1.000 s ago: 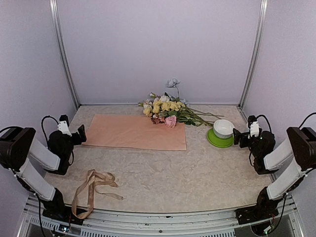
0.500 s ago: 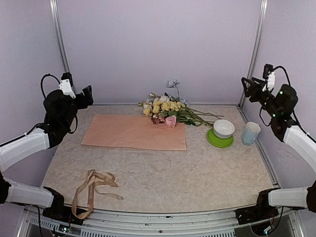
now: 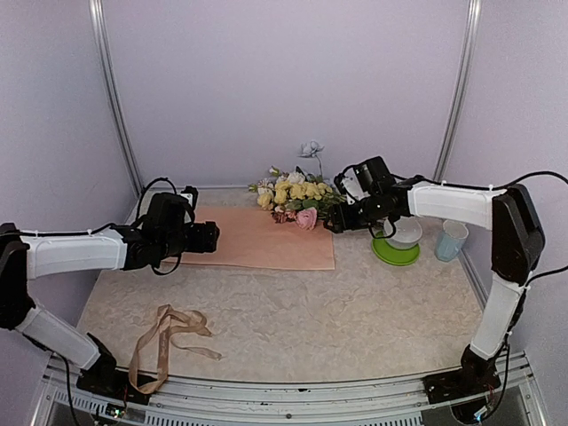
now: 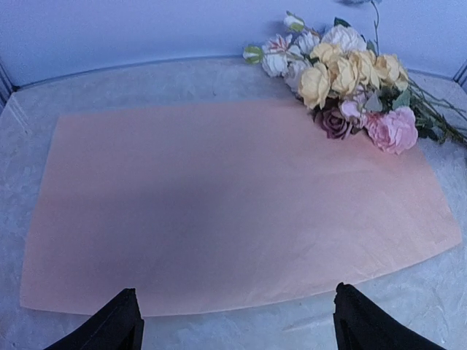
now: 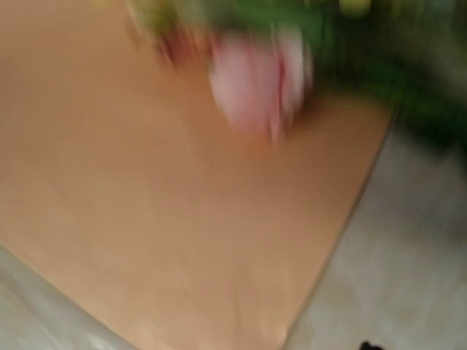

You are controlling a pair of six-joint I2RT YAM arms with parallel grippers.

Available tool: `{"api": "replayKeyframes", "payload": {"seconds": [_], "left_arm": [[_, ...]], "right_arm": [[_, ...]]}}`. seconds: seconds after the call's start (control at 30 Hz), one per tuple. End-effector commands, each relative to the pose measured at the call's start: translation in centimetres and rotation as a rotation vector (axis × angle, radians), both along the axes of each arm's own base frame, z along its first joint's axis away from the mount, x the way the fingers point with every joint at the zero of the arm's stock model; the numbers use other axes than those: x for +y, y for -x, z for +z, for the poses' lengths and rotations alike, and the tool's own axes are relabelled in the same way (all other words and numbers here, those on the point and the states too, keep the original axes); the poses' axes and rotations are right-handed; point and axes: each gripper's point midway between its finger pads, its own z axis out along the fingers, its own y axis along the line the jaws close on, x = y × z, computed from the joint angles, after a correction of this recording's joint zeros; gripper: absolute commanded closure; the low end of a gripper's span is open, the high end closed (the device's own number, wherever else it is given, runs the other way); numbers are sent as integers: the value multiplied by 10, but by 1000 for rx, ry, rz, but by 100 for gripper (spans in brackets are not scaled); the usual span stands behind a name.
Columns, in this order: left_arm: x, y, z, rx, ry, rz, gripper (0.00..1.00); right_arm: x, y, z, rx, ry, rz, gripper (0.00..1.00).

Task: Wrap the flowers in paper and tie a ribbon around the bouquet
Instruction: Pick up the folded wrapping paper from the center of the board.

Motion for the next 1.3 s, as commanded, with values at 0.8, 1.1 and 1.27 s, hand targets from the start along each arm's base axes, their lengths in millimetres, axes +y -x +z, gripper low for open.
{"api": "replayKeyframes", "payload": {"seconds": [0.8, 1.1, 1.27], "left_arm": [[-52, 68, -135, 341, -62, -152, 14], [-73, 34, -132, 266, -123, -203, 13], [-87, 16, -126, 235, -142, -227, 13]], "right_arm": [[97, 41, -102, 515, -470, 245, 48], [117, 18, -93, 504, -547, 205, 42], [124, 12, -90, 524, -580, 198, 52]]}}
